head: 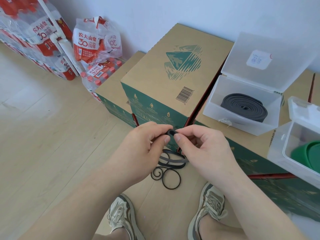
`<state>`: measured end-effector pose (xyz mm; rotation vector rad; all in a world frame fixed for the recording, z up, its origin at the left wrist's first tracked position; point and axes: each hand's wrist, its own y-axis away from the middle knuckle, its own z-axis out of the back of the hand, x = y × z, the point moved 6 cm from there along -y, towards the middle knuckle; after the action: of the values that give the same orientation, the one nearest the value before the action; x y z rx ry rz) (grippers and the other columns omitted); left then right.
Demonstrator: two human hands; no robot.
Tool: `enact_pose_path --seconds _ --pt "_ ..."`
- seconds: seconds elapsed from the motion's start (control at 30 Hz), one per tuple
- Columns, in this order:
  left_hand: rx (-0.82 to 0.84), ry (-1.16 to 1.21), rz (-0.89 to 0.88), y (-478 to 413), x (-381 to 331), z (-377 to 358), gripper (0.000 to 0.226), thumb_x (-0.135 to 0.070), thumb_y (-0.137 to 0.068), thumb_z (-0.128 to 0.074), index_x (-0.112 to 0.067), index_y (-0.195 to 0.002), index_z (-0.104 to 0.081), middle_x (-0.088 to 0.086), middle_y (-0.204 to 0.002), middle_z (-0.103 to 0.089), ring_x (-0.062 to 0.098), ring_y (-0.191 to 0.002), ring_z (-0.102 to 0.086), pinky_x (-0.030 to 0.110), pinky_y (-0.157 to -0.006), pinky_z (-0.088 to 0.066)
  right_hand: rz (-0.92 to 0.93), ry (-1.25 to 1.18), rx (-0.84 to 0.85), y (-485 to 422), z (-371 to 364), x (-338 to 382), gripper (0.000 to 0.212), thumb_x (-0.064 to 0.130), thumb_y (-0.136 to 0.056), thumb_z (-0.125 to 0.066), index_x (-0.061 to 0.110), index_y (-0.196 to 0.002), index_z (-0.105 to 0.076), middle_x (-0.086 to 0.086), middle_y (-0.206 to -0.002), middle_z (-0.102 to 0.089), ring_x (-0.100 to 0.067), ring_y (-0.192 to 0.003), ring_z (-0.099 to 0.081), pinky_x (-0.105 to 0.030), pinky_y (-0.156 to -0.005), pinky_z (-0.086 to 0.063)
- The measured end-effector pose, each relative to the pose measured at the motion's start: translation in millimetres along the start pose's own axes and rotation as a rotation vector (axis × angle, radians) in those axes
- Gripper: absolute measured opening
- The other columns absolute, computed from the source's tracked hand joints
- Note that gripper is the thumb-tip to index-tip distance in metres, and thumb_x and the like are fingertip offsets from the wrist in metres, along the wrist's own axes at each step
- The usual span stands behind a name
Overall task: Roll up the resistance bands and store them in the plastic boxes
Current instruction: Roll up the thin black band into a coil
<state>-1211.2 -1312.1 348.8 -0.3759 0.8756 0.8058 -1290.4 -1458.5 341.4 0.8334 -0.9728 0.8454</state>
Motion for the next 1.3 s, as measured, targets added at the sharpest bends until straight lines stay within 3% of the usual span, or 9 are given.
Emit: enact_pose_path --seconds 0.13,0.27,0.5,0.6,0.7,0.83,1.0,1.17,1.3 --pt "-0.047 -0.019 0.016 0.3 2.5 3.3 0.027 -0.014 -0.104 -0.050 -0.032 -0.115 -0.068 -0.012 -0.088 -0.062 0.009 -0.086 -0.062 0.040 -0.078 -0.057 -0.018 -0.052 0.042 1.1 -3.3 1.6 0.011 0.020 -0.093 -0.074 0.027 -0.088 -0.080 -0.009 -0.074 -0.072 -0.022 -0.062 -0.064 -0.034 -0.065 -0.057" --pt "-0.087 -0.069 0.030 1.3 -1.8 5.8 0.026 -0.010 -0.103 -0.052 -0.029 -0.110 -0.069 -0.010 -0.091 -0.065 0.006 -0.088 -0.060 0.020 -0.076 -0.049 -0.011 -0.091 0.104 3.0 -7.4 6.7 0.012 0.018 -0.092 -0.075 0.026 -0.085 -0.080 -0.017 -0.077 -0.072 -0.030 -0.065 -0.064 -0.044 -0.067 -0.055" --pt "-0.186 -0.100 -0.007 0.2 -6.1 14.0 0.020 -0.012 -0.097 -0.066 -0.028 -0.103 -0.076 -0.018 -0.087 -0.069 -0.004 -0.085 -0.063 0.008 -0.071 -0.045 -0.009 -0.164 0.116 2.7 -6.6 5.7 0.013 0.011 -0.091 -0.075 0.022 -0.085 -0.081 -0.011 -0.072 -0.073 -0.007 -0.058 -0.062 -0.022 -0.060 -0.054" --pt "-0.184 -0.073 -0.013 0.1 -6.8 17.2 0.016 -0.015 -0.092 -0.075 -0.024 -0.104 -0.080 -0.020 -0.087 -0.070 -0.008 -0.084 -0.063 0.000 -0.069 -0.040 0.011 -0.172 0.107 0.8 -4.8 3.0 0.013 0.012 -0.092 -0.074 0.022 -0.087 -0.081 -0.007 -0.074 -0.074 -0.010 -0.063 -0.063 -0.031 -0.066 -0.056" --pt "-0.195 -0.025 0.002 1.6 -7.7 19.2 0.010 -0.020 -0.084 -0.084 -0.022 -0.093 -0.081 -0.015 -0.080 -0.071 -0.010 -0.068 -0.059 0.001 -0.062 -0.039 0.022 -0.194 0.102 -0.7 -3.4 1.1 0.016 0.012 -0.093 -0.073 0.024 -0.087 -0.082 -0.005 -0.074 -0.074 -0.014 -0.065 -0.062 -0.037 -0.068 -0.054" --pt "-0.245 0.017 0.004 5.3 -12.9 19.8 0.019 -0.021 -0.075 -0.091 -0.020 -0.074 -0.073 -0.009 -0.069 -0.067 -0.005 -0.057 -0.054 0.004 -0.056 -0.037 0.016 -0.279 0.136 -1.1 -5.6 1.7 0.017 0.022 -0.085 -0.068 0.025 -0.091 -0.083 -0.016 -0.085 -0.076 -0.037 -0.076 -0.062 -0.043 -0.067 -0.050" --pt "-0.312 0.007 -0.058 6.2 -16.6 21.2 0.032 -0.018 -0.073 -0.094 -0.013 -0.068 -0.062 -0.007 -0.063 -0.060 -0.001 -0.057 -0.050 0.005 -0.054 -0.033 -0.033 -0.397 0.153 -1.5 -8.7 -1.2 0.013 0.012 -0.094 -0.072 0.017 -0.097 -0.084 -0.019 -0.089 -0.077 -0.027 -0.079 -0.061 -0.040 -0.068 -0.050" --pt "-0.335 -0.035 -0.129 6.7 -20.6 22.1 0.032 -0.014 -0.074 -0.092 -0.010 -0.071 -0.060 -0.004 -0.065 -0.058 -0.002 -0.059 -0.046 0.007 -0.057 -0.032 -0.083 -0.550 0.080 -2.2 -8.4 -3.3 0.015 0.020 -0.075 -0.082 0.010 -0.086 -0.081 -0.016 -0.083 -0.077 -0.027 -0.077 -0.065 -0.040 -0.069 -0.051" --pt "-0.379 -0.059 -0.132 9.0 -20.1 21.7 0.034 -0.012 -0.069 -0.092 -0.009 -0.065 -0.058 -0.001 -0.060 -0.055 0.012 -0.060 -0.049 0.022 -0.050 -0.036 -0.078 -0.548 0.129 0.4 -12.2 0.6 0.013 0.018 -0.075 -0.082 0.010 -0.084 -0.080 -0.013 -0.078 -0.076 -0.026 -0.068 -0.063 -0.039 -0.068 -0.054"
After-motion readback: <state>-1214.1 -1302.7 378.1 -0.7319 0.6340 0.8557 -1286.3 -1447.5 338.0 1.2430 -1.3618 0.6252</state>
